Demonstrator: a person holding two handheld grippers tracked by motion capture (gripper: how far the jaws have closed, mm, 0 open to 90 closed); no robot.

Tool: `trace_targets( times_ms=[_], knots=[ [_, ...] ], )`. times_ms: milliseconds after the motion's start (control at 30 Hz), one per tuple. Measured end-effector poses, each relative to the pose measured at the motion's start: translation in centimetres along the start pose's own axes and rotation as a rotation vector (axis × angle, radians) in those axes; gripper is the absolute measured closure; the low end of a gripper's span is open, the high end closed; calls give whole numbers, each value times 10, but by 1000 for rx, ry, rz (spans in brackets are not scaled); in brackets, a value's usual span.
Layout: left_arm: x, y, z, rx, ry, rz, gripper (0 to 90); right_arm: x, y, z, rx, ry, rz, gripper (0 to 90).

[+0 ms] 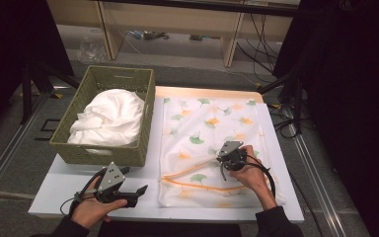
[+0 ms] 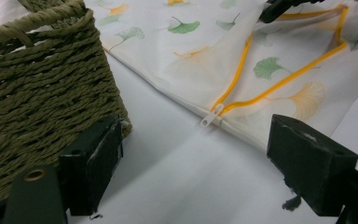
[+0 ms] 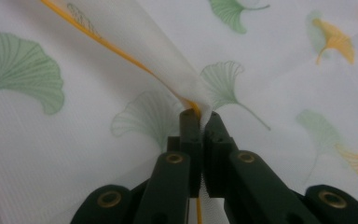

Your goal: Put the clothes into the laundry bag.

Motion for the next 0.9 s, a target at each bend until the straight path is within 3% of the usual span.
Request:
trace_targets(
  times_ms=[167, 200, 300, 367, 567, 667, 700, 767, 800, 867, 900],
  knots=[
    [-4, 6, 0, 3, -23, 41, 181, 5, 4, 3, 28, -16, 2, 893],
    [-5, 8, 0, 3, -20, 43, 181, 10, 6, 5, 38, -23, 44, 893],
    [-10, 22, 3, 23, -14, 52, 181, 12, 11, 9, 59, -28, 34, 895],
    [-12, 28, 4, 29, -7, 46, 181, 15, 15, 12, 74, -41, 55, 897],
    [-29, 60, 9, 43, 31, 5, 180, 18, 20, 18, 92, -51, 36, 896],
    [-47, 78, 9, 31, 71, -35, 175, 21, 24, 22, 107, -58, 49, 896],
    [-62, 89, 7, 18, 110, -47, 167, 23, 27, 24, 113, -66, 37, 896],
    [-80, 98, 4, -2, 169, -50, 164, 26, 30, 26, 119, -67, 56, 896],
    [-80, 98, 4, -2, 169, -50, 164, 27, 32, 27, 123, -70, 62, 896],
    [-111, 107, -4, -34, 222, -25, 162, 29, 36, 30, 132, -77, 71, 896],
    [-111, 107, -4, -34, 222, -25, 162, 29, 37, 31, 133, -79, 57, 897]
  ],
)
Point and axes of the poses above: each handheld gripper's, and its own axes: z roughly backward along the jaws, y roughly out of its top, x roughly to its right, the point moved 2 cm from there along -z, roughly forward along the jaws, and after that the axes turned 5 degrees about x, right-handed, at the moved point
